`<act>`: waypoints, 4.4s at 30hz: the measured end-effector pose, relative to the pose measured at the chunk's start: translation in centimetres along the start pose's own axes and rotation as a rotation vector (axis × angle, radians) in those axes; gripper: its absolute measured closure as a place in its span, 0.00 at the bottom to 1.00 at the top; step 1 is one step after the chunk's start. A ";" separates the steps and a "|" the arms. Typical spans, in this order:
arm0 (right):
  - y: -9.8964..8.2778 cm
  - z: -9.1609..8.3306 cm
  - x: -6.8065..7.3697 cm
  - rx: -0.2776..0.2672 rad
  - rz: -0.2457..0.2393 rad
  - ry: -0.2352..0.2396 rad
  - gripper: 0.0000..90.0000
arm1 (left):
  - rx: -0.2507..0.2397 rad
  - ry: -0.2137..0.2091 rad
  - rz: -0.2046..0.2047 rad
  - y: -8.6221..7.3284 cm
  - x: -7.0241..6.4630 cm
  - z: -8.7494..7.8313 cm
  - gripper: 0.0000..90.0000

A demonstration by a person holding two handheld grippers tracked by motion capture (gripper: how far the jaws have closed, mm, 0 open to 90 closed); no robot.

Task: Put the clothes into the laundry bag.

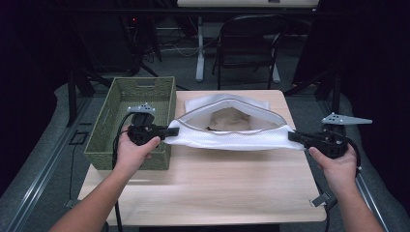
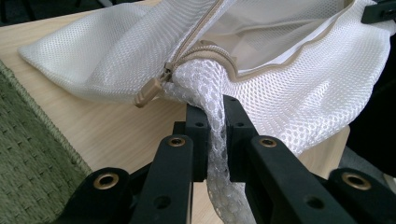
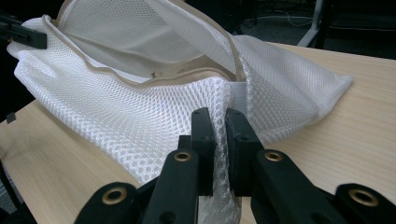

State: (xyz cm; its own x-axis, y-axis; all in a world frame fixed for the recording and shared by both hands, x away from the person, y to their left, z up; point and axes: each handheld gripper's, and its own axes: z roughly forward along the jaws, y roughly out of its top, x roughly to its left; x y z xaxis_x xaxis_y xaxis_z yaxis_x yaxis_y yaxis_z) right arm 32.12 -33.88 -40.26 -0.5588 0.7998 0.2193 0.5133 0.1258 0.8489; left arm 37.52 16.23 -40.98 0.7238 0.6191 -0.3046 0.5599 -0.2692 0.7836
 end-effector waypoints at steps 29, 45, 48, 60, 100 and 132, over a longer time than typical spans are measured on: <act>-6.1 0.0 1.0 0.001 0.033 0.003 0.92 | 0.022 0.022 0.055 -5.5 -1.8 0.7 0.92; -9.6 0.9 2.0 0.038 0.021 -0.033 0.91 | 0.027 0.004 0.009 -9.7 -1.5 1.6 0.92; -10.2 1.2 2.2 0.054 0.016 -0.043 0.90 | 0.032 0.000 -0.004 -10.4 -1.4 1.8 0.92; -12.4 2.3 2.2 0.081 0.045 -0.045 0.89 | 0.071 0.018 0.000 -12.5 -1.1 3.0 0.91; -14.8 3.8 1.8 0.152 0.071 -0.071 0.69 | 0.197 0.040 -0.035 -14.7 -0.8 5.5 0.59; -10.0 4.6 3.9 0.113 -0.008 0.007 0.84 | 0.060 0.016 0.019 -8.4 -2.1 4.4 0.92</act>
State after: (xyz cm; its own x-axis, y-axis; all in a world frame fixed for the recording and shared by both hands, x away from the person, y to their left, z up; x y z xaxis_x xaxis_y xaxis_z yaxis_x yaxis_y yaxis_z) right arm 27.81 -29.36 -50.13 -0.5676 0.7944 0.2163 0.5787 0.1981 0.7911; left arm 33.05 13.89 -49.31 0.7280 0.6253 -0.2811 0.5700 -0.3243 0.7549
